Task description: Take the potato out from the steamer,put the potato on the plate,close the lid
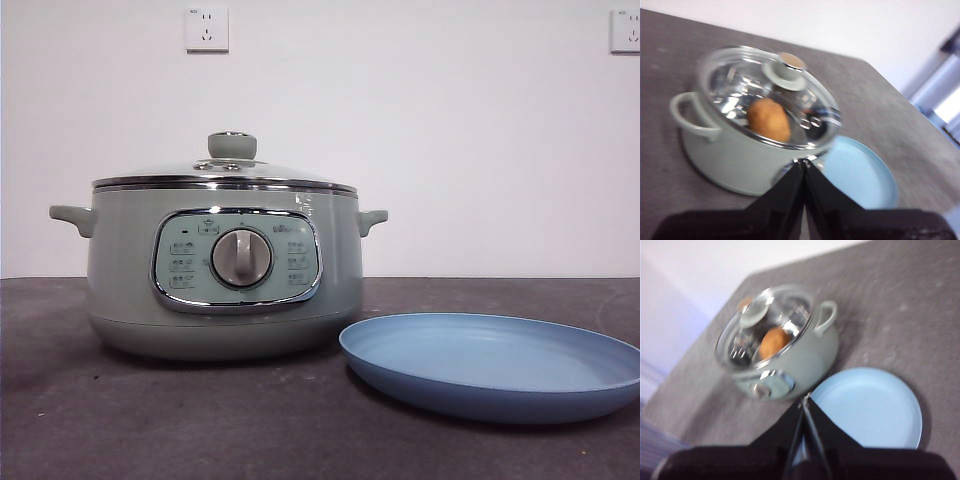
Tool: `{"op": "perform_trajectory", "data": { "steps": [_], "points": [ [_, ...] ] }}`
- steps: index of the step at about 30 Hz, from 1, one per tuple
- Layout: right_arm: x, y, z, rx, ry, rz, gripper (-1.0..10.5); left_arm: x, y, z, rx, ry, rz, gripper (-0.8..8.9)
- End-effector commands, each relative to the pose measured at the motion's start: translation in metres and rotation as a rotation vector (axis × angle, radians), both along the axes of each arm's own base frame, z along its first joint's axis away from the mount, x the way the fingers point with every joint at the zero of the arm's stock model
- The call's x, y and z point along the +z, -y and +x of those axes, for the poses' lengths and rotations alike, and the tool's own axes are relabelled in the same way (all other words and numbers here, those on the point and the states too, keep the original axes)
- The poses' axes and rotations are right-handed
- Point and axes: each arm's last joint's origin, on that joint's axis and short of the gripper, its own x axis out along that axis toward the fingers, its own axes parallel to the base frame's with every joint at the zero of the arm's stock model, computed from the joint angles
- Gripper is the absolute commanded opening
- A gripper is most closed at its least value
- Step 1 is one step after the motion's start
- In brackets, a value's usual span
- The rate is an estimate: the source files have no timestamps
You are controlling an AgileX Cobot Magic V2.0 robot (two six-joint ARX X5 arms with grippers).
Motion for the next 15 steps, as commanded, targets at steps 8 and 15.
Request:
{"op": "perform_trajectory", "data": {
  "steps": [8, 15],
  "points": [
    [0.018, -0.013, -0.004, 0.283, -0.094, -0.201, -0.1, 0.028, 0.005, -0.006, -0.201, -0.038, 0.133, -0.08],
    [0.017, -0.017, -0.004, 0.33, -0.101, -0.203, 0.1, 0.034, 0.005, -0.01, -0.214, -0.04, 0.152, 0.09]
  ]
}}
